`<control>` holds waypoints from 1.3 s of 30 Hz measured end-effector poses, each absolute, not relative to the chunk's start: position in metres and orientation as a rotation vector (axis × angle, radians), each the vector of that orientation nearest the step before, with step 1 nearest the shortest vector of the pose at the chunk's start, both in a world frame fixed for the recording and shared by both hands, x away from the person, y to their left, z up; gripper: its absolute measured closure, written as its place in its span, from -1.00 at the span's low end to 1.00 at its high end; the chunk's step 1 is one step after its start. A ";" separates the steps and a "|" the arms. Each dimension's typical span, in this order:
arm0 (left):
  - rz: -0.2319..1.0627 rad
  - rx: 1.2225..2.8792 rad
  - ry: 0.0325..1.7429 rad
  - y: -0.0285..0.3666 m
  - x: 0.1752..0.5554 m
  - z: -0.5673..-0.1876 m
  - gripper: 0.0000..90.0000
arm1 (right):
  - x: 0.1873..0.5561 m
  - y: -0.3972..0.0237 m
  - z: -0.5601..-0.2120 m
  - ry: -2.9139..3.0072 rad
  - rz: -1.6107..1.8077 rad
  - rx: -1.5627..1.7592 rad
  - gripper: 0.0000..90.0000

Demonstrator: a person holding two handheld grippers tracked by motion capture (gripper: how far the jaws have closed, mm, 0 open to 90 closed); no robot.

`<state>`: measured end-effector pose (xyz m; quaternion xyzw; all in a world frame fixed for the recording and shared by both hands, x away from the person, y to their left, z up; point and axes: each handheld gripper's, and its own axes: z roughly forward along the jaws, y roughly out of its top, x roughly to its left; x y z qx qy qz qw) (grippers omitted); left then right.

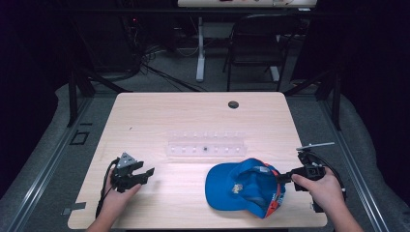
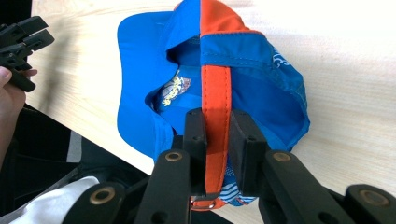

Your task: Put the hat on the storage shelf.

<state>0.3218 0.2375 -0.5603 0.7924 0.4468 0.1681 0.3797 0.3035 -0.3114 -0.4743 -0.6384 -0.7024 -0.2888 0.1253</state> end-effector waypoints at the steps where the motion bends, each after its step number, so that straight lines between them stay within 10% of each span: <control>1: 0.429 2.023 1.141 0.238 0.322 -0.560 -0.02 | 0.305 -0.310 -0.471 -2.048 -0.840 -1.870 0.73; 39: 0.426 2.033 1.134 0.236 0.322 -0.561 -0.02 | 0.335 -0.285 -0.398 -2.070 -0.737 -1.883 0.73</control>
